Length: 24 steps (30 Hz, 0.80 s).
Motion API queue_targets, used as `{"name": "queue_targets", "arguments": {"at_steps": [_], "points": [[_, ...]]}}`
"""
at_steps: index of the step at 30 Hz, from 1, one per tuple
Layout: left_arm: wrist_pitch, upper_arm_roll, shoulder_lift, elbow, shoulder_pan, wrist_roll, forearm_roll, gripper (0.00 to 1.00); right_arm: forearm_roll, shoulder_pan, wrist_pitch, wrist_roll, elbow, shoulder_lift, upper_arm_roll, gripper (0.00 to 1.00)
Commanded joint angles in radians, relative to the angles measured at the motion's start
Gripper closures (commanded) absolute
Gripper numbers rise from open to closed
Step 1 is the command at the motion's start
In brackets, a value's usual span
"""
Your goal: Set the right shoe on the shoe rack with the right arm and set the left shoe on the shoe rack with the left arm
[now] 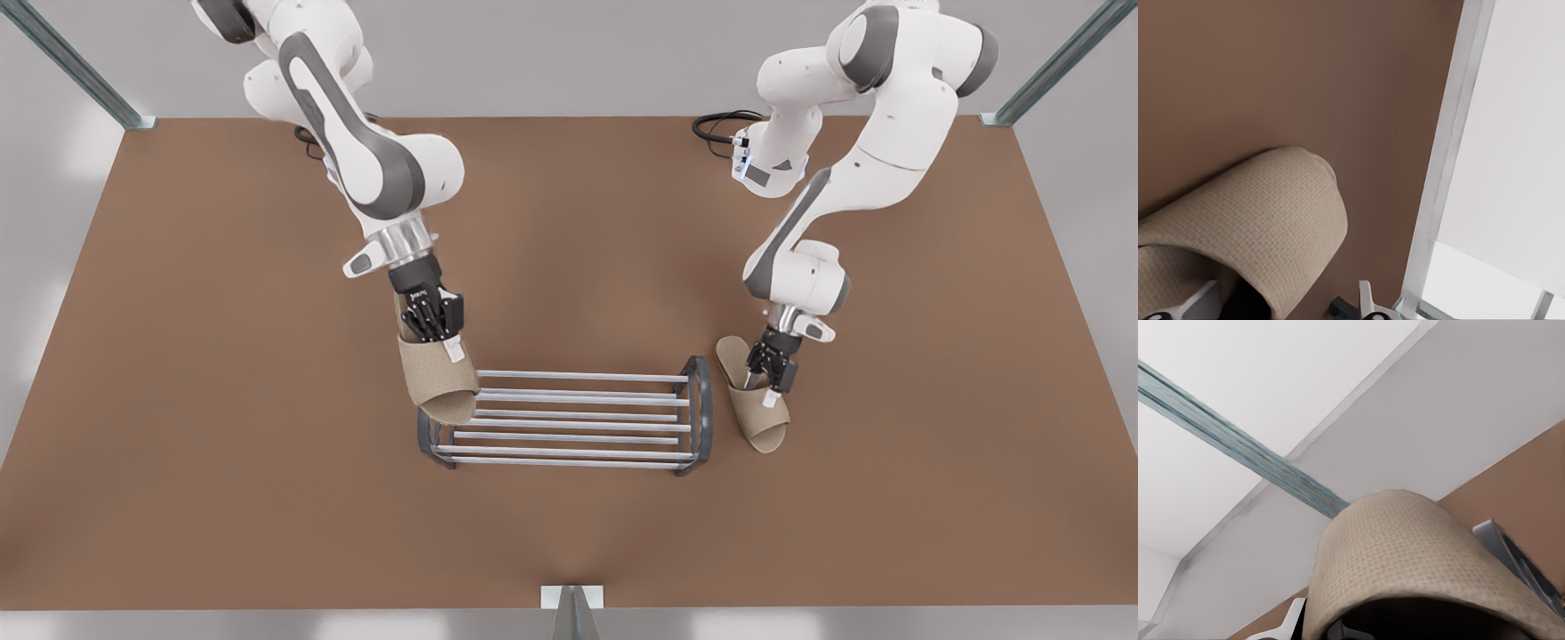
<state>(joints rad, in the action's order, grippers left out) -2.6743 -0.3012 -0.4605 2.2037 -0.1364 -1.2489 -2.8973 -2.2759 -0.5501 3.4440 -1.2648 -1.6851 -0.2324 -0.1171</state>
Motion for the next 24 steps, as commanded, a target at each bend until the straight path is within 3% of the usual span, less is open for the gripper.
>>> {"name": "queue_targets", "arguments": {"at_steps": [1, 3, 7, 8, 9, 10, 13, 17, 18, 24], "points": [[0.002, -0.001, -0.01, -0.013, 0.0, 0.105, -0.767, 0.0, 0.004, -0.045, 0.075, 0.403, 0.054, -0.053, 0.066, 0.79], [0.002, -0.001, -0.015, -0.015, -0.003, 0.108, -0.766, 0.0, 0.006, -0.143, 0.076, 0.436, 0.111, -0.122, 0.148, 0.79], [-0.001, 0.001, -0.018, -0.033, -0.011, 0.112, -0.764, 0.0, 0.007, -0.229, 0.076, 0.45, 0.133, -0.133, 0.178, 0.79], [0.002, -0.001, -0.018, -0.033, -0.011, 0.112, -0.764, 0.0, 0.007, -0.295, 0.076, 0.45, 0.136, -0.145, 0.229, 0.79], [0.004, 0.001, -0.018, -0.033, -0.011, 0.111, -0.761, 0.01, 0.007, -0.333, 0.076, 0.455, 0.153, -0.17, 0.249, 0.79], [0.004, 0.001, -0.02, -0.033, -0.011, 0.111, -0.754, 0.1, 0.009, -0.392, 0.076, 0.456, 0.176, -0.2, 0.298, 0.79], [0.03, 0.001, -0.047, -0.048, -0.011, 0.112, -0.754, 0.1, 0.016, -0.494, 0.076, 0.513, 0.24, -0.297, 0.362, 0.79], [0.051, 0.004, -0.056, -0.056, -0.019, 0.111, -0.737, 0.1, 0.062, -0.525, 0.073, 0.565, 0.285, -0.416, 0.384, 0.78], [0.051, 0.004, -0.055, -0.058, -0.026, 0.112, -0.737, 0.2, 0.067, -0.525, 0.073, 0.565, 0.28, -0.421, 0.386, 0.78], [0.051, 0.005, -0.055, -0.064, -0.032, 0.111, -0.735, 0.21, 0.062, -0.539, 0.075, 0.637, 0.189, -0.387, 0.382, 0.77]]}}
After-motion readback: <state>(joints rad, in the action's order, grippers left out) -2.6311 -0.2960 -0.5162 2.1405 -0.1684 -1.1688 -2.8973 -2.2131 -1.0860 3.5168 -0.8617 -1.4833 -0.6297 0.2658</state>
